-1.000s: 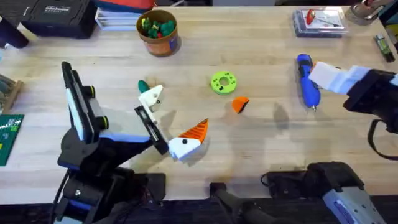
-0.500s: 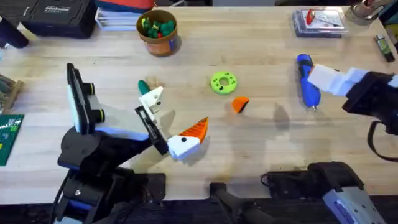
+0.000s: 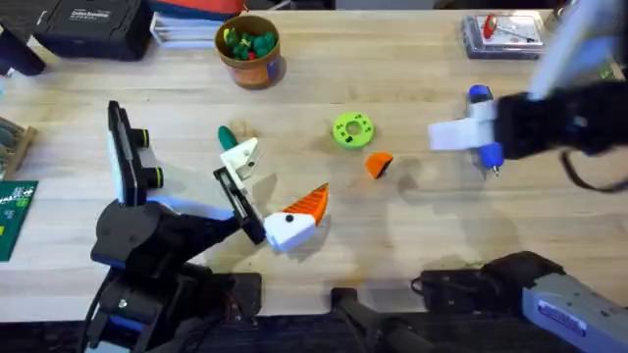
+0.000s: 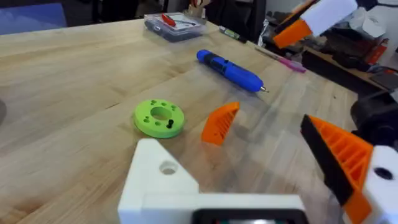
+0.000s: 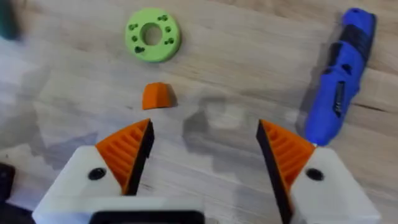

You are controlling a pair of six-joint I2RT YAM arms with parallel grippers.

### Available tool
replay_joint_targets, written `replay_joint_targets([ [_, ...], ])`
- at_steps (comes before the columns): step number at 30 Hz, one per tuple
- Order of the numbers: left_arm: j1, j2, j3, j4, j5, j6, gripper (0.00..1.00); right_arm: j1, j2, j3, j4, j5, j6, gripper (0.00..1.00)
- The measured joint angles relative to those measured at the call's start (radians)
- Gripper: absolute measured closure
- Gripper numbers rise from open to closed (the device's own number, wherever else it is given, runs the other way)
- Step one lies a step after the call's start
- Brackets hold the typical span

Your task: Pick up the gripper from the table and insert it into the empty holder that is missing its gripper. Then pick up a screw, insert it into the mounting hole, and use the screwdriver to tighten it. Finally, clean up the table by picking up the vegetable and placing it into the bucket.

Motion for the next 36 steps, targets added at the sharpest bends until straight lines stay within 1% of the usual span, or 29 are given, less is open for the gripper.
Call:
replay_joint_targets([
  [4,0.000,0.000,0.000,0.000,0.000,-0.001,0.015,0.125,0.131,0.017,0.003,-0.006,0.006,0.008],
  [5,0.000,0.000,0.000,0.000,0.000,-0.003,0.015,0.196,0.219,0.017,0.027,-0.008,0.042,0.008],
  [6,0.000,0.000,0.000,0.000,0.000,-0.003,0.015,0.214,0.247,0.017,0.037,-0.008,0.054,0.008],
  [7,0.000,0.000,0.000,0.000,0.000,-0.003,0.015,0.254,0.316,0.017,0.047,-0.008,0.073,0.007],
  [10,0.000,0.000,0.000,0.000,0.000,-0.003,0.015,0.285,0.383,0.017,0.062,-0.008,0.087,0.018],
  [15,0.000,0.000,0.000,0.000,0.000,-0.003,0.015,0.310,0.480,0.017,0.107,-0.009,0.092,0.103],
  [23,0.000,0.000,0.000,0.000,0.000,-0.003,0.015,0.311,0.556,0.017,0.126,-0.008,0.096,0.185],
  [24,0.000,0.000,0.000,0.000,0.000,-0.003,0.015,0.311,0.575,0.017,0.128,-0.008,0.096,0.271],
  [30,0.000,0.000,0.000,0.000,0.000,-0.003,0.015,0.311,0.589,0.017,0.143,-0.008,0.098,0.588],
  [33,0.000,0.000,0.000,0.000,0.000,-0.003,0.015,0.311,0.589,0.018,0.138,-0.008,0.103,0.824],
  [35,0.000,0.000,0.000,0.000,0.000,-0.003,0.015,0.308,0.589,0.028,0.112,-0.008,0.106,0.961],
  [36,0.000,0.000,0.000,0.000,0.000,-0.003,0.015,0.306,0.589,0.037,0.093,-0.008,0.107,0.985],
])
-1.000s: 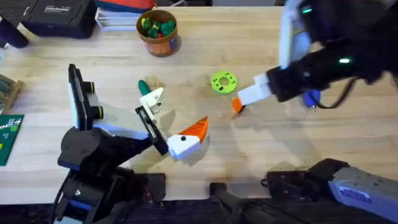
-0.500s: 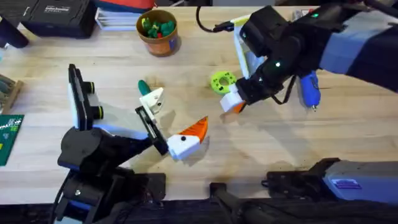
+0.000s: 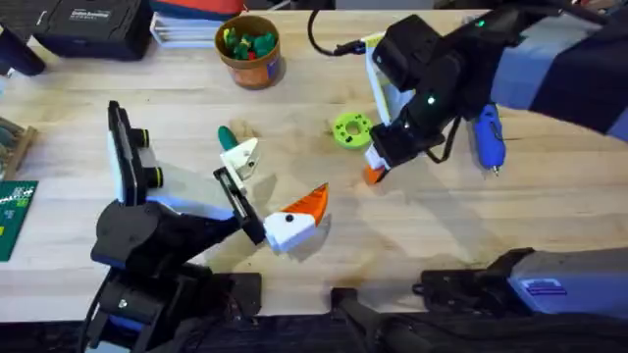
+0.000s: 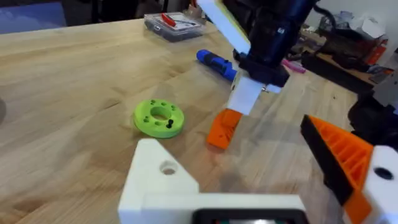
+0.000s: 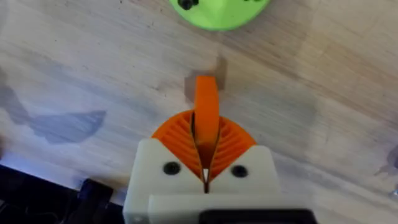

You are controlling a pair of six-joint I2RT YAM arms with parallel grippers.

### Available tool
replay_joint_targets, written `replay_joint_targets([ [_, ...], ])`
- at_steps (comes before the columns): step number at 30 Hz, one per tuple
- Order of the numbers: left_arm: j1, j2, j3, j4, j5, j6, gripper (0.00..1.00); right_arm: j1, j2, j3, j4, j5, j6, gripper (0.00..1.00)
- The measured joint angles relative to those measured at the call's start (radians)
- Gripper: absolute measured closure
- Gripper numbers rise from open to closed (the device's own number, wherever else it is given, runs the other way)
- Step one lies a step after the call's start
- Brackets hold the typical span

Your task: Pick up the gripper from the table and insert it into the empty holder that is missing its gripper. Then pick up a screw, insert it into the mounting hole, and use the screwdriver to tighten it. Finally, clean up the table by picking up the vegetable and placing it into the bucket.

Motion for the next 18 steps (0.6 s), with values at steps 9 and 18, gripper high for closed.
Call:
replay_joint_targets([
  [9,0.000,0.000,0.000,0.000,0.000,0.000,0.015,-0.090,-0.147,0.091,-0.076,-0.069,-0.040,0.989],
  [18,0.000,0.000,0.000,0.000,0.000,0.000,0.015,-0.274,-0.107,0.101,0.223,-0.572,-0.065,0.992],
])
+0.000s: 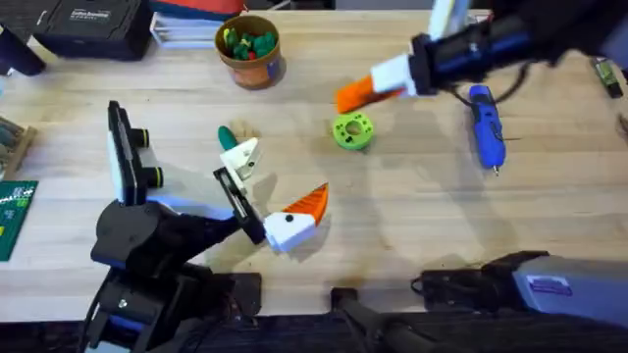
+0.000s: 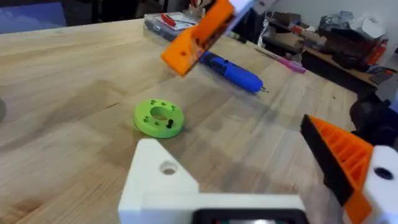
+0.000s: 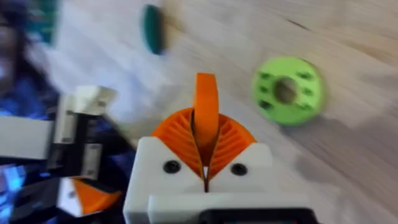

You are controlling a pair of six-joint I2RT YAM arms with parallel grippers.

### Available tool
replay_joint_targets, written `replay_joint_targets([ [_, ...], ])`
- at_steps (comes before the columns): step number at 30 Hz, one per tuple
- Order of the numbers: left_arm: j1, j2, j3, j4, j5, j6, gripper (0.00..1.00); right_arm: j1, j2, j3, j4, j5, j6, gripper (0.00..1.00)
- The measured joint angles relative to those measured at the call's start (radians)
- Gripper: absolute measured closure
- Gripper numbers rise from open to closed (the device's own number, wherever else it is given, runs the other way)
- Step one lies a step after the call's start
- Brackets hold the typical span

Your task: Pick up the gripper from the table and insert it into the empty holder that is missing its gripper. Then pick up a screw, insert it into the mounting hole, and use the screwdriver to tighten it. Finally, clean up the table by picking up the vegetable and placing it into the bucket.

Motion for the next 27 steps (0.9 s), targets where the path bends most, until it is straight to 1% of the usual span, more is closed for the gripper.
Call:
replay_joint_targets([
  [3,0.000,0.000,0.000,0.000,0.000,0.000,0.015,-0.003,0.110,0.000,0.084,-0.221,0.035,0.992],
  [5,0.000,0.000,0.000,0.000,0.000,0.000,0.016,0.002,0.182,0.000,0.099,-0.359,0.062,0.992],
  [8,0.000,0.000,0.000,0.000,0.000,0.000,0.015,0.017,0.261,0.000,0.099,-0.525,0.089,0.992],
  [9,0.000,0.000,0.000,0.000,0.000,0.000,0.015,0.042,0.304,0.000,0.099,-0.635,0.119,0.992],
  [13,0.000,0.000,0.000,0.000,0.000,0.000,0.015,0.093,0.313,0.000,0.100,-0.710,0.149,0.992],
  [16,0.000,0.000,0.000,0.000,0.000,0.000,0.015,0.130,0.315,0.000,0.100,-0.735,0.158,0.992],
  [19,0.000,0.000,0.000,0.000,0.000,0.000,0.015,0.151,0.331,0.000,0.095,-0.746,0.159,0.992],
  [27,0.000,0.000,0.000,0.000,-0.001,-0.003,0.015,0.175,0.427,0.000,0.079,-0.748,0.170,0.992],
])
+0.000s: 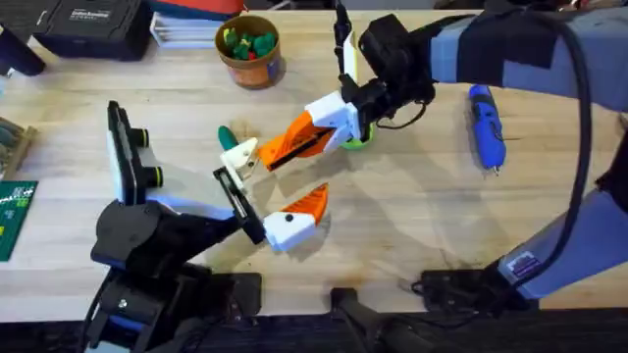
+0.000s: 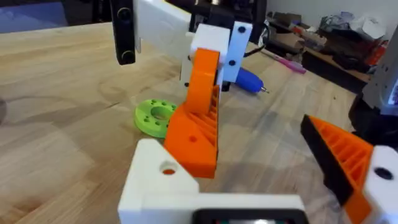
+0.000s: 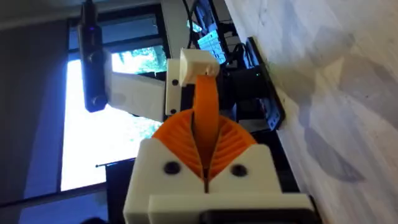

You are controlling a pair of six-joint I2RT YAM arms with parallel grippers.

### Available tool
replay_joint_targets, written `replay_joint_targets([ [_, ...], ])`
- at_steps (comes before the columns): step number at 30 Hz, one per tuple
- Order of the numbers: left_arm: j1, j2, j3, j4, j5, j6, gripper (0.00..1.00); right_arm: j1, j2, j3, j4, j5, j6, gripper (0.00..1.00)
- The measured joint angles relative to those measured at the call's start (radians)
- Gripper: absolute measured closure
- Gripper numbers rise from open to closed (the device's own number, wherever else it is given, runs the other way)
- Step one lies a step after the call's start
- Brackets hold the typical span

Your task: Pick up the gripper from the table and insert it into the empty holder that is missing its gripper. Then pick up a screw, insert it into the mounting hole, and use the screwdriver to tighten it. Finally, clean up the table by picking up the vegetable and placing it into the bucket.

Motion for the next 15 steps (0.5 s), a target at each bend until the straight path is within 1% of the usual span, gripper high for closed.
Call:
replay_joint_targets([
  [4,0.000,0.000,0.000,0.000,-0.001,0.000,0.015,0.004,0.000,0.000,0.005,-0.001,0.012,0.992],
  [7,0.000,0.000,0.000,0.000,-0.003,0.000,0.015,0.014,0.000,0.000,0.061,-0.017,0.042,0.992],
  [13,0.004,0.000,0.000,0.003,-0.044,0.004,0.015,0.040,0.002,0.000,0.209,-0.012,0.173,0.992],
  [14,0.007,0.000,0.000,0.003,-0.061,0.003,0.015,0.053,0.018,0.000,0.263,-0.016,0.237,0.992],
  [15,0.008,0.000,0.000,0.003,-0.065,0.000,0.015,0.057,0.029,0.000,0.281,-0.024,0.257,0.992],
])
